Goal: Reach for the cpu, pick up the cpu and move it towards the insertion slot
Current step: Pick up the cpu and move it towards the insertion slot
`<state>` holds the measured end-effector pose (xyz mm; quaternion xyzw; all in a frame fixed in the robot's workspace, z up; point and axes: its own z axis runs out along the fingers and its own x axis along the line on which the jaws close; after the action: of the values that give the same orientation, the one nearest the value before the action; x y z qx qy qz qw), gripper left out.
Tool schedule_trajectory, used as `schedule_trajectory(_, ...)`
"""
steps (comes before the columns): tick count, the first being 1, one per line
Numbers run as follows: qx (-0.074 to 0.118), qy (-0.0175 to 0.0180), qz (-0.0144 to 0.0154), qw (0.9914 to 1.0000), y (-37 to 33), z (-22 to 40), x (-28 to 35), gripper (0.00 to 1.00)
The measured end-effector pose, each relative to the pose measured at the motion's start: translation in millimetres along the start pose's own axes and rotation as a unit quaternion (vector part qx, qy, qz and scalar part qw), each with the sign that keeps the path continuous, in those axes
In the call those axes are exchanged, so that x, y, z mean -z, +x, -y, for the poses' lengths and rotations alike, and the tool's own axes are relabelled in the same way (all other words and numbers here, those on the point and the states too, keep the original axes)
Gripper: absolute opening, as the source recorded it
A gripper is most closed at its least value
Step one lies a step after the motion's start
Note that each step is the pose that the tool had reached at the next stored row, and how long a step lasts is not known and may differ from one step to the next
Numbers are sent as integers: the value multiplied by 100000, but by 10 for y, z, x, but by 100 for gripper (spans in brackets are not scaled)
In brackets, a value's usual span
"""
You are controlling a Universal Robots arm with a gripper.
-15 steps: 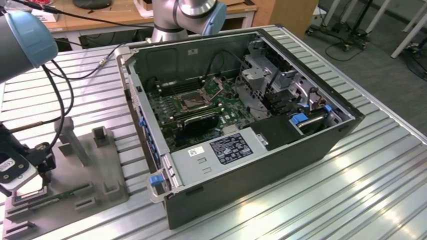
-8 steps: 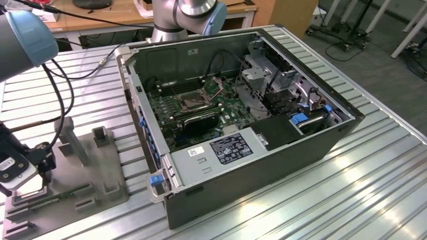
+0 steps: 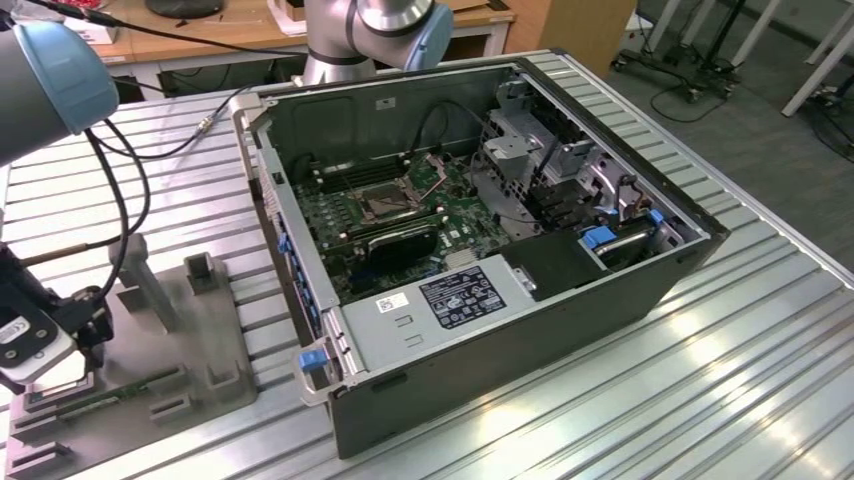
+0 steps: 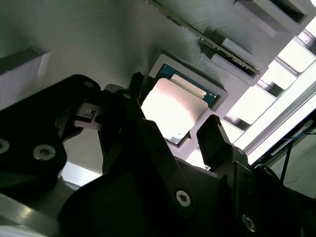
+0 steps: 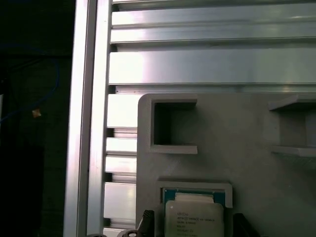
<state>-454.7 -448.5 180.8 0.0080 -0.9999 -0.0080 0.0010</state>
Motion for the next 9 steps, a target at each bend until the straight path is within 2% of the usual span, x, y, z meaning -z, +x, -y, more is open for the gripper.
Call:
schedule_trajectory(4,-149,6,1,100000,0,1,-1,70)
schedule_trajectory(5,-154,7,0,100000,0,1,-1,63)
schedule_trajectory(9,-163,7,-3,100000,1,1,-1,63)
